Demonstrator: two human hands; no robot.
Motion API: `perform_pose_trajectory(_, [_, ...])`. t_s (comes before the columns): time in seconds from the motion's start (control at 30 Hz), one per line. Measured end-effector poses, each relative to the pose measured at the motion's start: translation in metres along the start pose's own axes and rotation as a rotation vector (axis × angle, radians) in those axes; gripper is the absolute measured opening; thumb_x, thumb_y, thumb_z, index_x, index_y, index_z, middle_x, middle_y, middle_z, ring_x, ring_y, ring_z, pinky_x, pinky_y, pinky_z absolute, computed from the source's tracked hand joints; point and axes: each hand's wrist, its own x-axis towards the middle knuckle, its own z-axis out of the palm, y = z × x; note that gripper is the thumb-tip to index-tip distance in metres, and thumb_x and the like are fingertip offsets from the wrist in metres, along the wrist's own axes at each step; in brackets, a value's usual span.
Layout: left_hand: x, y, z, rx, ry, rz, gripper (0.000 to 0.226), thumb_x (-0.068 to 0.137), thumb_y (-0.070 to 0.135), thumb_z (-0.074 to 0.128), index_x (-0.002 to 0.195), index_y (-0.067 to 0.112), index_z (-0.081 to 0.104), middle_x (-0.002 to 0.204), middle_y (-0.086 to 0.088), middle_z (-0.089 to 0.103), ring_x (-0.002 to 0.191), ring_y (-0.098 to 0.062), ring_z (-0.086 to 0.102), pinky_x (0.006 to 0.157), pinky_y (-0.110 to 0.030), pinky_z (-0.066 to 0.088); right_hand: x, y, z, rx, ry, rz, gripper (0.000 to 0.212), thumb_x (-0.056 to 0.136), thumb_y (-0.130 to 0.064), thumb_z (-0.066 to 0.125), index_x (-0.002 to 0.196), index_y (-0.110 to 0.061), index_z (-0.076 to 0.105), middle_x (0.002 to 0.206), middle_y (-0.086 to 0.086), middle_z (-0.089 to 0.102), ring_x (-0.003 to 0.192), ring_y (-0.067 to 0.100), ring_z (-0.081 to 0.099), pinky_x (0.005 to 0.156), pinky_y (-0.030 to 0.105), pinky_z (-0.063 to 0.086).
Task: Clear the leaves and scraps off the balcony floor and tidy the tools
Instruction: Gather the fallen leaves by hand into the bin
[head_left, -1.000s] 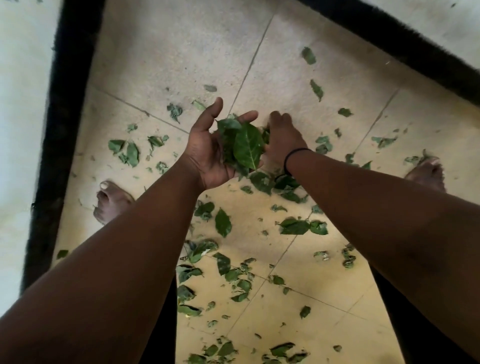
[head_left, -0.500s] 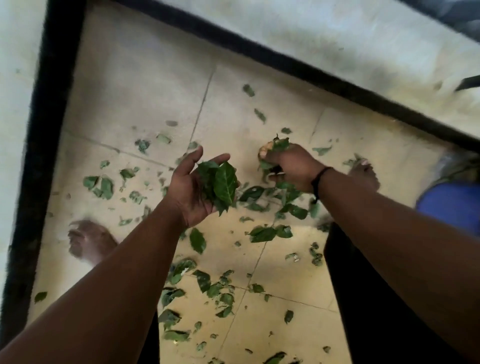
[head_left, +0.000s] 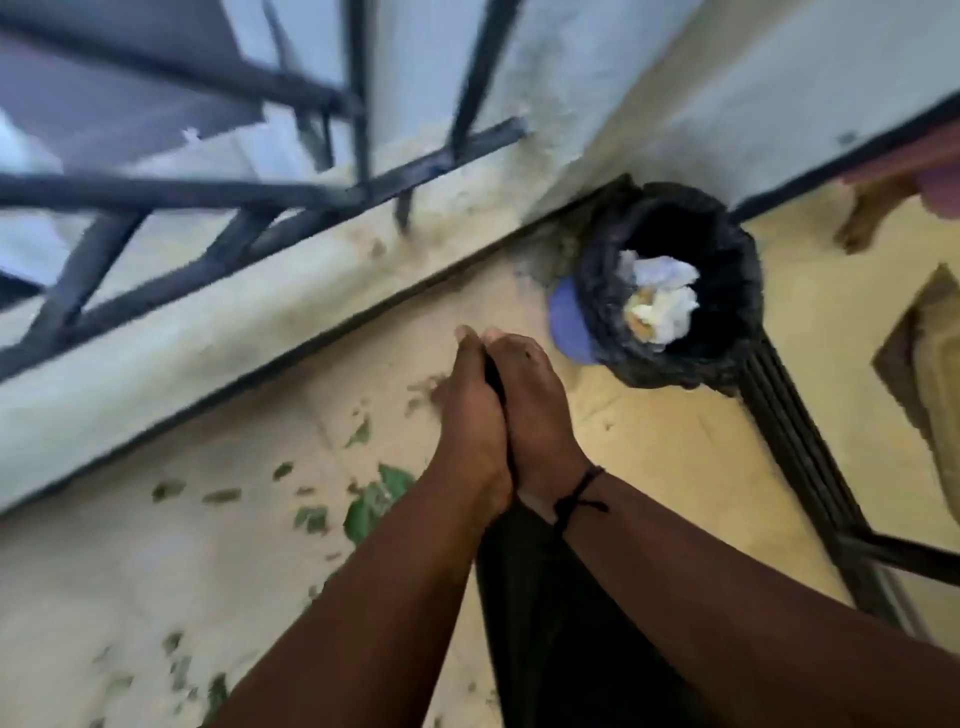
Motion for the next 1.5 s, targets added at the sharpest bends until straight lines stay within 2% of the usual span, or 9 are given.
perform_pose_trajectory(0.13, [0.011,0.011,0.094,0.058,-0.173,-0.048,0.056,0.091,0.070,0.042,0.094,0.025,0.076,0.098,0.004,0.075,0.104,-0.019,0.065,0.102,-0.039,0.044,0.042,-0.050,-0.082,0.271,0.224,0.009,0.028,0.093,-0.039,0.058,0.099,-0.013,0.067,0.095,0.004,0.071,0.091,0.020,0.069,0.082,0.038,0.056])
perform_pose_trajectory(0.33, [0.056,0.022,0.186,0.250,-0.357,-0.153,0.081,0.091,0.076,0.021,0.139,0.020,0.054,0.131,-0.008,0.064,0.121,-0.029,0.060,0.107,-0.053,0.041,0.111,-0.069,-0.172,0.436,0.351,0.130,0.051,0.086,-0.054,0.060,0.127,-0.025,0.061,0.124,0.008,0.066,0.104,0.029,0.066,0.081,0.043,0.053])
perform_pose_trajectory(0.47, [0.080,0.031,0.202,0.298,-0.350,-0.169,0.083,0.090,0.078,0.022,0.146,0.022,0.045,0.138,-0.009,0.058,0.123,-0.027,0.058,0.105,-0.049,0.043,0.134,-0.081,-0.193,0.447,0.318,0.159,0.082,0.071,-0.070,0.064,0.141,-0.031,0.047,0.147,0.000,0.046,0.130,0.027,0.049,0.107,0.052,0.039])
perform_pose_trajectory(0.63, [0.076,0.040,0.174,0.521,-0.312,-0.028,0.055,0.100,0.058,0.024,0.130,0.027,0.057,0.089,0.021,0.066,0.074,0.010,0.061,0.061,-0.013,0.050,0.138,-0.076,-0.187,0.110,0.476,0.066,0.066,0.074,-0.063,0.061,0.111,-0.008,0.065,0.110,0.018,0.065,0.100,0.039,0.061,0.087,0.057,0.050])
perform_pose_trajectory(0.77, [0.064,0.033,0.100,0.644,-0.135,0.140,0.033,0.100,0.041,0.047,0.125,0.026,0.062,0.106,0.020,0.063,0.103,0.002,0.058,0.091,-0.023,0.046,0.112,-0.049,-0.148,-0.162,0.520,-0.181,0.016,0.091,-0.030,0.065,0.095,-0.018,0.056,0.092,-0.001,0.059,0.084,0.008,0.056,0.080,0.031,0.048])
perform_pose_trajectory(0.93, [0.018,0.001,-0.040,0.847,0.095,0.252,0.023,0.100,0.032,0.053,0.120,0.032,0.065,0.122,0.018,0.061,0.116,-0.002,0.057,0.101,-0.024,0.042,0.071,0.003,-0.067,-0.655,0.087,-0.316,0.028,0.082,-0.039,0.059,0.106,-0.027,0.052,0.112,-0.003,0.059,0.103,0.005,0.053,0.088,0.014,0.042])
perform_pose_trajectory(1.07, [-0.030,-0.036,-0.153,1.068,0.238,0.129,0.040,0.099,0.041,0.052,0.136,0.029,0.054,0.135,0.013,0.052,0.122,-0.002,0.046,0.096,-0.016,0.029,0.052,0.054,-0.006,-1.192,-0.403,-0.280,0.059,0.082,-0.056,0.053,0.127,-0.019,0.053,0.128,0.008,0.053,0.120,0.027,0.050,0.103,0.044,0.040])
perform_pose_trajectory(1.17, [-0.063,-0.070,-0.224,1.110,0.308,0.004,0.054,0.097,0.046,0.052,0.144,0.023,0.046,0.151,0.000,0.044,0.138,-0.017,0.040,0.105,-0.021,0.028,0.042,0.089,0.030,-1.440,-0.801,-0.044,0.052,0.092,-0.045,0.058,0.135,-0.020,0.043,0.130,0.006,0.053,0.115,0.026,0.055,0.096,0.040,0.045])
perform_pose_trajectory(1.5, [-0.155,-0.192,-0.330,0.838,0.506,-0.165,0.074,0.090,0.059,0.046,0.153,0.022,0.031,0.161,-0.006,0.025,0.148,-0.021,0.022,0.117,-0.033,0.021,-0.011,0.177,0.082,-1.946,-0.906,-0.073,0.065,0.098,-0.039,0.049,0.152,-0.017,0.021,0.144,0.012,0.046,0.124,0.029,0.049,0.088,0.030,0.039])
